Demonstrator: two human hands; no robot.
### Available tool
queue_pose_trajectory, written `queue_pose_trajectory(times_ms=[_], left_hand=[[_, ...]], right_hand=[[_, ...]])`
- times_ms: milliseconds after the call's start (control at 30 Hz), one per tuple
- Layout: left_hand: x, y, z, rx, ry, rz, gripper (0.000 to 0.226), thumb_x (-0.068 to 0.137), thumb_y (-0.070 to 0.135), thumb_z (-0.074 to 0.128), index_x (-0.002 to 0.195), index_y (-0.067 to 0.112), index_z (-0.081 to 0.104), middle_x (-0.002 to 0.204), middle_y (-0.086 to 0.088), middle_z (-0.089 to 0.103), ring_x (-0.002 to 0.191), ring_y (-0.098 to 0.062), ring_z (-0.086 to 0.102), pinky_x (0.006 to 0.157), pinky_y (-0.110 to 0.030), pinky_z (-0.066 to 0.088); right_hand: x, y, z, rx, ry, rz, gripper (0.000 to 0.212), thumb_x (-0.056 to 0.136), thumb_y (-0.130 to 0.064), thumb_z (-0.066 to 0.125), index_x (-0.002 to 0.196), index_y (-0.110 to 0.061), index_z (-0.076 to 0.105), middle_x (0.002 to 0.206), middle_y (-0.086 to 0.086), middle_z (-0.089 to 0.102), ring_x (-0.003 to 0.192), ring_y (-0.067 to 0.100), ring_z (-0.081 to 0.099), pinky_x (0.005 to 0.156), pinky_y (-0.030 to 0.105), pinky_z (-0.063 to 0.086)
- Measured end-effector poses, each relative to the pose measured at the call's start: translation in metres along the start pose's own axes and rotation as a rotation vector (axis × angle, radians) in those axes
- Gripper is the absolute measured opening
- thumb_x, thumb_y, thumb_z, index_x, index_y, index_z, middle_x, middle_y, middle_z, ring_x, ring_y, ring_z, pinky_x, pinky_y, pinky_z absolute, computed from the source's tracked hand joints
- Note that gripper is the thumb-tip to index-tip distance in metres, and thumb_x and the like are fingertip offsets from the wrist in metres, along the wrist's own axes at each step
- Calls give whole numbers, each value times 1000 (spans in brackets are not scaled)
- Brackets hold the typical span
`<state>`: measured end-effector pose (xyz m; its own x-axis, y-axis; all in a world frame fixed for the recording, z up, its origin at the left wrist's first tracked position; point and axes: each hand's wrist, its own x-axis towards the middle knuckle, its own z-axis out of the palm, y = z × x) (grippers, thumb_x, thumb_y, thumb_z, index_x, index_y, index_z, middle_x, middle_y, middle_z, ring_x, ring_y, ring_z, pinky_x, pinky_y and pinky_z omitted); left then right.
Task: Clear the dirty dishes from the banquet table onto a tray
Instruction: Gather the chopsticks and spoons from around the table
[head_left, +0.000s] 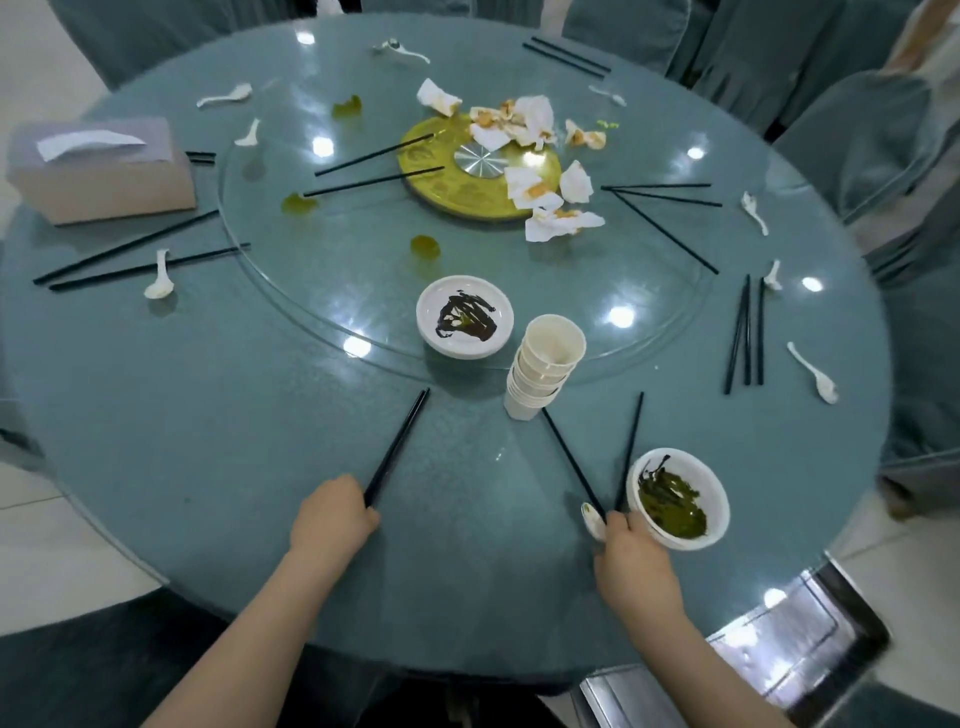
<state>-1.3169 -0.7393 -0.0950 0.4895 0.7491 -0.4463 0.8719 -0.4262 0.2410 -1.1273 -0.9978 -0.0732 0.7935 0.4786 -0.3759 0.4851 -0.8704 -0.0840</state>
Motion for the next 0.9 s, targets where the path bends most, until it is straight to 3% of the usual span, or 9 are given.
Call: queue_pose_trajectory(times_ms=[67, 167, 267, 367, 467, 567, 767, 900], left_hand=[[-12, 4, 4, 34, -38, -26, 26, 81, 23, 58, 66, 13, 39, 69, -1, 47, 72, -26, 50, 59, -29, 37], [-32, 5, 13, 58, -86, -65, 27, 81, 27, 59, 68, 13, 40, 76, -4, 54, 76, -27, 55, 58, -28, 36], [-55, 4, 21, -66, -130, -122, 34, 80, 26, 62, 59, 13, 38, 58, -1, 46, 65, -25, 53, 50, -28, 30], [-79, 6, 31, -289, -168, -204, 35, 83, 20, 63, 58, 14, 39, 53, -1, 43, 54, -19, 43, 50, -28, 28], [-102, 11, 39, -607, -231, -322, 26, 87, 12, 56, 64, 11, 45, 50, -4, 42, 43, -16, 35, 45, -23, 24], [-127, 23, 43, -928, -327, -418, 20, 89, 7, 48, 70, 11, 51, 60, -5, 52, 41, -9, 37, 44, -18, 25], [-167, 40, 47, -1256, -264, -423, 21, 92, -4, 41, 87, 10, 56, 60, -3, 55, 55, -15, 48, 44, -22, 35], [-187, 44, 46, -1449, -247, -474, 22, 95, -4, 34, 90, 7, 53, 56, -5, 51, 57, -18, 45, 53, -29, 41]], right_hand=[[-6, 6, 4, -6, -18, 1, 35, 93, -26, 49, 126, -14, 44, 126, 8, 45, 103, 31, 58, 81, 38, 47], [-9, 13, 10, -12, -36, -25, 46, 96, -33, 47, 136, -14, 35, 129, 7, 42, 103, 31, 60, 80, 38, 47], [-10, 19, 17, 15, 7, -77, 46, 98, -27, 45, 140, -16, 31, 130, 6, 40, 103, 28, 60, 80, 36, 48], [-15, 25, 24, 205, -3, -43, 48, 96, -15, 46, 140, -13, 27, 129, 11, 45, 102, 33, 60, 79, 38, 46], [-18, 30, 29, 373, -8, 1, 32, 95, -14, 43, 126, -12, 37, 117, 14, 52, 96, 38, 58, 73, 40, 43], [-20, 39, 28, 491, -14, 24, 19, 92, -12, 47, 110, -11, 43, 107, 13, 56, 93, 35, 58, 68, 36, 42], [-26, 56, 23, 525, -194, 42, 15, 86, -19, 57, 88, -5, 54, 76, 4, 53, 65, 17, 53, 47, 26, 37], [-47, 61, 24, 546, -308, 3, 26, 90, -18, 52, 65, -12, 47, 63, 2, 49, 56, 16, 48, 46, 26, 33]])
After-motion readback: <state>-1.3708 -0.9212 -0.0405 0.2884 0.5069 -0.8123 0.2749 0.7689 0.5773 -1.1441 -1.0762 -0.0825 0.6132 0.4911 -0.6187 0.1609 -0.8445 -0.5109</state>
